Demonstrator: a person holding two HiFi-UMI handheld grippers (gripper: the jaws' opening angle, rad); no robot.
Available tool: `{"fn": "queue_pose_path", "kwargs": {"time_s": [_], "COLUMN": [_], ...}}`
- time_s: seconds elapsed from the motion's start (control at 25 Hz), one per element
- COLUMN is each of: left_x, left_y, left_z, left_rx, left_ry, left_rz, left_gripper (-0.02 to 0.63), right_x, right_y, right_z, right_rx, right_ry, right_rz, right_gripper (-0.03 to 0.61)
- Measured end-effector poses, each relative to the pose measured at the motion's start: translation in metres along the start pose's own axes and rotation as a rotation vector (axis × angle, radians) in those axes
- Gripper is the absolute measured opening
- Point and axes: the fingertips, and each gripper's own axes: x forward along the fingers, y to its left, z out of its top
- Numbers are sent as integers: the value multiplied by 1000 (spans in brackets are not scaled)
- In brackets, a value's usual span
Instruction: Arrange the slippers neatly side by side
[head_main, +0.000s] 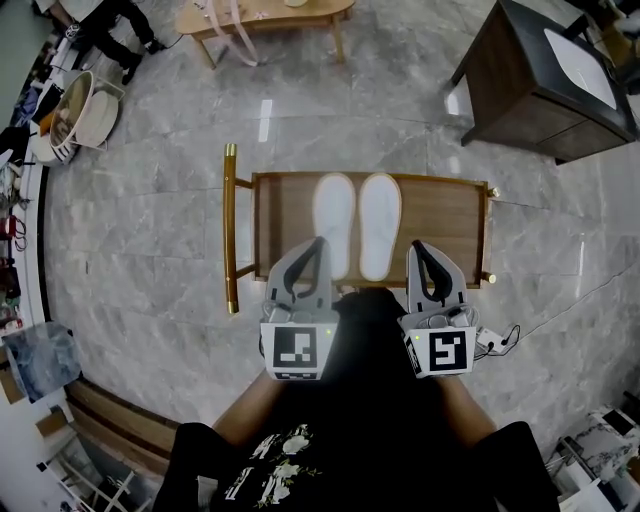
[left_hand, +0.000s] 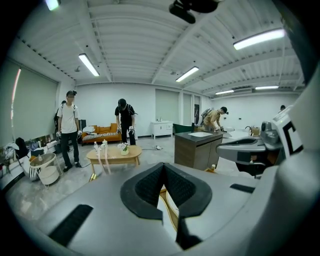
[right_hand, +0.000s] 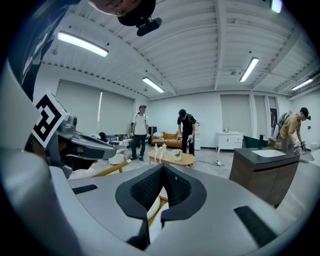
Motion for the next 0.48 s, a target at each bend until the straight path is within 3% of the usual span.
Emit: {"fn": "queue_pose_path", "kwargs": {"time_s": [0.48], "left_x": [3], "left_y": [-18], "left_z": [7], "left_rx": [5], "left_ry": [11], "left_rz": [50], "left_gripper": [2], "right_x": [-12], "right_y": [-15], "right_z": [1], "right_rx": [-8], "right_ry": [-3], "right_rz": [43], "right_gripper": [-2]}}
